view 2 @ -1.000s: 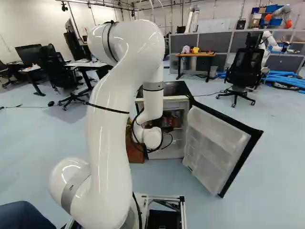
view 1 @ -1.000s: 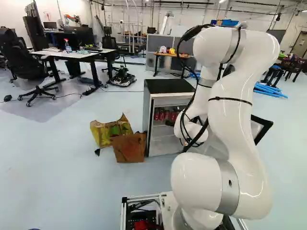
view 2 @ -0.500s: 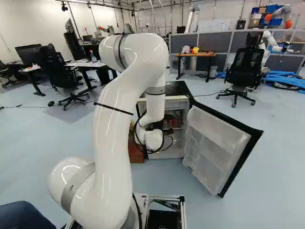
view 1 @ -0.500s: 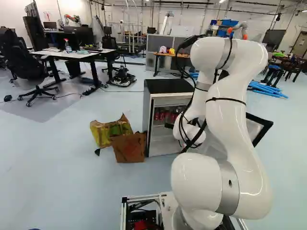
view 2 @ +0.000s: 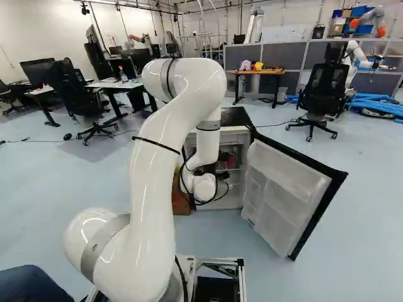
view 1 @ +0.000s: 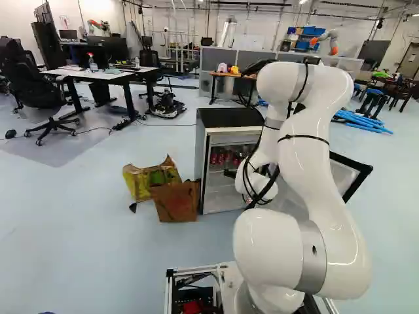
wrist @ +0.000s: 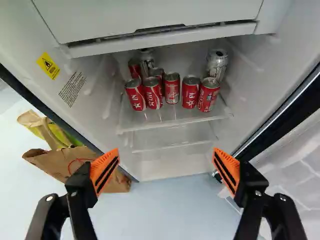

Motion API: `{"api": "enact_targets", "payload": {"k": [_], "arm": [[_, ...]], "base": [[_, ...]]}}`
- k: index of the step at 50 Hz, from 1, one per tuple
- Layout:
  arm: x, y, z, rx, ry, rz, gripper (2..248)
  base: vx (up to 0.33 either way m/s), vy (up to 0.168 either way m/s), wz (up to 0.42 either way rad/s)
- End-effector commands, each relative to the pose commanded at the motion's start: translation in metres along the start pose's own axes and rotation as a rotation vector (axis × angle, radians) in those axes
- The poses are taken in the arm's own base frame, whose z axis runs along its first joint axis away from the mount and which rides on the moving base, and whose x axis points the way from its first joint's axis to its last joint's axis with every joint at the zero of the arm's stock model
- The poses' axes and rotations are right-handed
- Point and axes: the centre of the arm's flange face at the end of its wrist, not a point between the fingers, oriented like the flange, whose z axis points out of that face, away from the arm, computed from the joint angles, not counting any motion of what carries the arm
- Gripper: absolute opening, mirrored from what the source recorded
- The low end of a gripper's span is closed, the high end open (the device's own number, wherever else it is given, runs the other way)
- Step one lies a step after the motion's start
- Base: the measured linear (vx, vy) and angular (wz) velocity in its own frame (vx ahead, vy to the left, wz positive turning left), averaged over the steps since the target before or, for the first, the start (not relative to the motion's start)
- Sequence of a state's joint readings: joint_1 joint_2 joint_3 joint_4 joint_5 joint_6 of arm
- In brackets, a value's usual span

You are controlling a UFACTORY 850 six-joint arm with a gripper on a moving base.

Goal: Grab a drink from the fridge

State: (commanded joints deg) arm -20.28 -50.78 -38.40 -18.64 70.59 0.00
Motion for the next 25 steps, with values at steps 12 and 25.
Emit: {"api": "enact_targets", "payload": {"k": [12,25], "arm": [[-0.008,0.002,0.009,0.002,0.034,0.005,247],[-0.016,0.003,0.019,0.003,0.073,0.011,247]], "base": [[0.0,0.0,0.0],[0.0,0.0,0.0]]}}
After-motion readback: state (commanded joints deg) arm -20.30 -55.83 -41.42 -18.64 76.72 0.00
